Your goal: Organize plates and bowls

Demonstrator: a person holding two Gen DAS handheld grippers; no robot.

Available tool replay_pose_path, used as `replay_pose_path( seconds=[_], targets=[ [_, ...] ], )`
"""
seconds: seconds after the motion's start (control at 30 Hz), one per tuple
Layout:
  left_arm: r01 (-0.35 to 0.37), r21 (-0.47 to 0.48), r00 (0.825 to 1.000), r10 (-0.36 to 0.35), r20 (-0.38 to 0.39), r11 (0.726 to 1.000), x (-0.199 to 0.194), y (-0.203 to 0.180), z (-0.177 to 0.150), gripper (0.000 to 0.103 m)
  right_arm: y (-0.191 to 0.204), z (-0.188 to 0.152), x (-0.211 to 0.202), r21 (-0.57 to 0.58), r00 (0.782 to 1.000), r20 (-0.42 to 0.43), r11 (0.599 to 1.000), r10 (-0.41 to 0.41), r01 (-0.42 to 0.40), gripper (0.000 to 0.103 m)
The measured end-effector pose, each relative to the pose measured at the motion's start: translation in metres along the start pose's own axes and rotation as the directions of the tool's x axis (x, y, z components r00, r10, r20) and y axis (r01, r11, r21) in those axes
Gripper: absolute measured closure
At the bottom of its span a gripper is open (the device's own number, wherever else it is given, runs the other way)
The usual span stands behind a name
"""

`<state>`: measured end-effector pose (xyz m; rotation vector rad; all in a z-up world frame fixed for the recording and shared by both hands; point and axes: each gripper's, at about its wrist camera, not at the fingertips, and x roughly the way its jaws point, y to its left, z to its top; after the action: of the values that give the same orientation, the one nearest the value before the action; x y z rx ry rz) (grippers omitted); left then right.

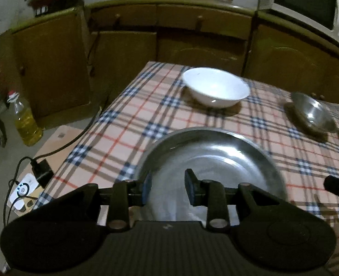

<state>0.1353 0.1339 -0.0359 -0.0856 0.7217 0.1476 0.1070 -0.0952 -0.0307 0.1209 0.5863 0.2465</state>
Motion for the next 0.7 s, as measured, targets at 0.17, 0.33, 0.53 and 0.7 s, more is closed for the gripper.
replay_pose_path(
  seconds=[0.17, 0.33, 0.53, 0.7],
  targets=[
    [0.053, 0.038, 0.998, -0.054, 0.017, 0.998, -0.018, -0.041, 0.004, 0.071, -0.046, 0.006, -0.024, 0.049, 0.999, 0.015, 0.998, -0.043, 0.042, 0.032],
    [0.123, 0.090, 0.992, -0.125, 0.025, 0.988, -0.030, -0.092, 0.008, 0.069, -0.090, 0.010, -0.039, 0.100, 0.996, 0.019, 0.992, -0.085, 0.083, 0.030],
    [0.173, 0.131, 0.984, -0.177, 0.022, 0.976, -0.028, -0.139, 0.017, 0.066, -0.131, 0.019, -0.051, 0.135, 0.992, 0.037, 0.984, -0.121, 0.115, 0.029],
    [0.190, 0.159, 0.980, -0.196, 0.026, 0.969, -0.017, -0.166, 0.032, 0.060, -0.157, 0.033, -0.047, 0.149, 0.989, 0.053, 0.980, -0.139, 0.130, 0.028]
  ],
)
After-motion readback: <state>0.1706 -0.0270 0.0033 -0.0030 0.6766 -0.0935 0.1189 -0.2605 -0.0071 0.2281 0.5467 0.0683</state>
